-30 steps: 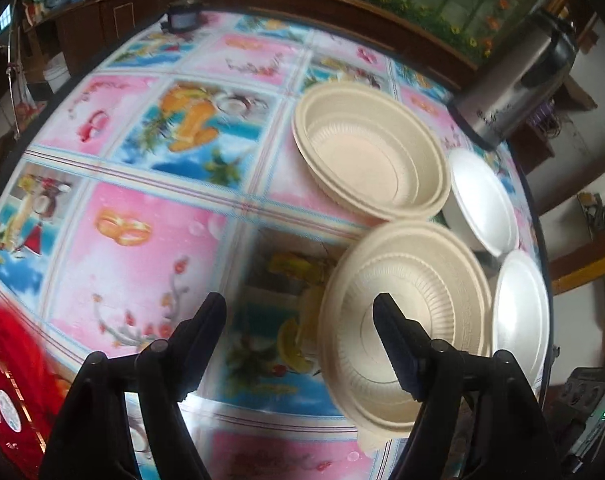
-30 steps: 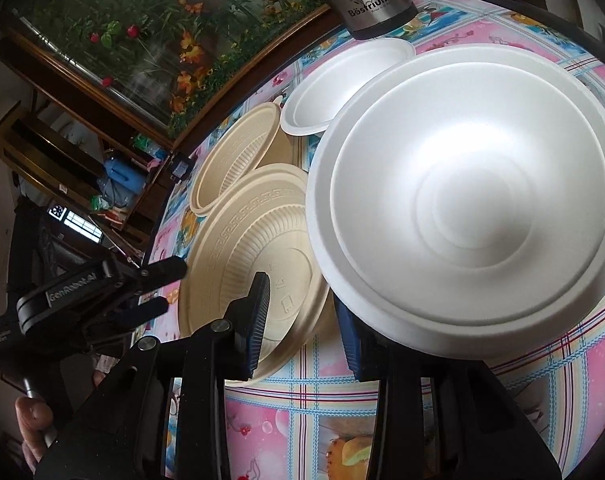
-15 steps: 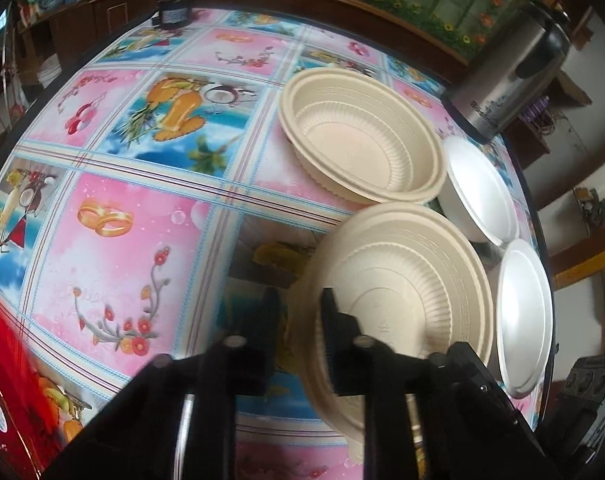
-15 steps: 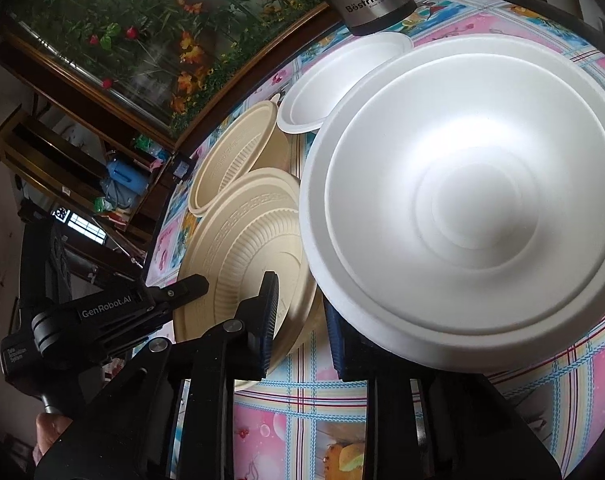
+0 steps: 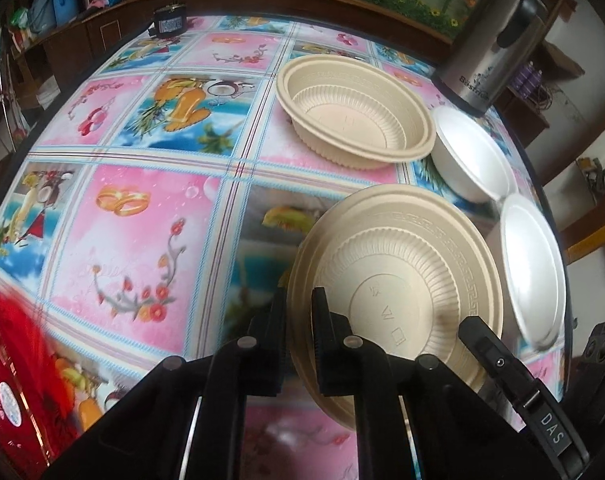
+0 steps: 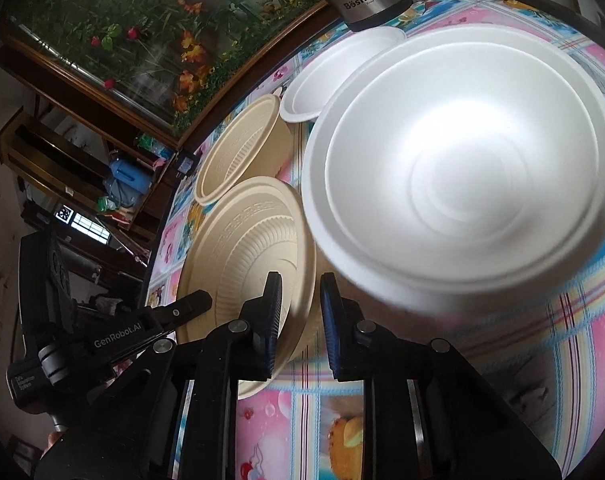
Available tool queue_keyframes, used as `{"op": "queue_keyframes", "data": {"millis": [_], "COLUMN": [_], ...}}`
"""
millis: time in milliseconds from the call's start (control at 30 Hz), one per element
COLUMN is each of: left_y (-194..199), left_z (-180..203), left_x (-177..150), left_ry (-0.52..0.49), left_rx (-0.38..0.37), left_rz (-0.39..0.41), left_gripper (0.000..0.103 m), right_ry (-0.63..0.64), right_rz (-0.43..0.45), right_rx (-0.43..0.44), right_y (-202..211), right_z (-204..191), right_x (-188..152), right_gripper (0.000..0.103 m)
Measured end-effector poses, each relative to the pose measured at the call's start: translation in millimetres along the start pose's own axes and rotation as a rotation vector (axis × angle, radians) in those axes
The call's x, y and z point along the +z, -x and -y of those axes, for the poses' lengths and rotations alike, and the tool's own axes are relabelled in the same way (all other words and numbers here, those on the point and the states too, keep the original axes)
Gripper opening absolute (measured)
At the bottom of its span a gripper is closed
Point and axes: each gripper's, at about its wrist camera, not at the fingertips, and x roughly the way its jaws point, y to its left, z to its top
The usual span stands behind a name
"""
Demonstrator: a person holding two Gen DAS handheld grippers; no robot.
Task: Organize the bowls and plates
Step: 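Grasp the beige bowl rim with the left tool while the right tool holds it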
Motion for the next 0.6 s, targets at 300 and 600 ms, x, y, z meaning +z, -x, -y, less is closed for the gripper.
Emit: {"op": "queue_keyframes", "data": {"millis": [300, 600], "left_y": [28, 48], "left_z": [0, -11], "left_x": [-44, -92], "left_ry": [-0.066, -0.092], "left_rx": [0.039, 0.052], "left_rz": [0.028, 0.032], "left_gripper": [0.011, 0.012], "right_ry": [0.048, 0.115], "right_rz": [-0.030, -0.050], "right_rx": [0.002, -0.015], "right_y": [23, 52], "right_z": [-6, -16], "right_x": [-34, -66], "right_gripper": [0.015, 0.012]}}
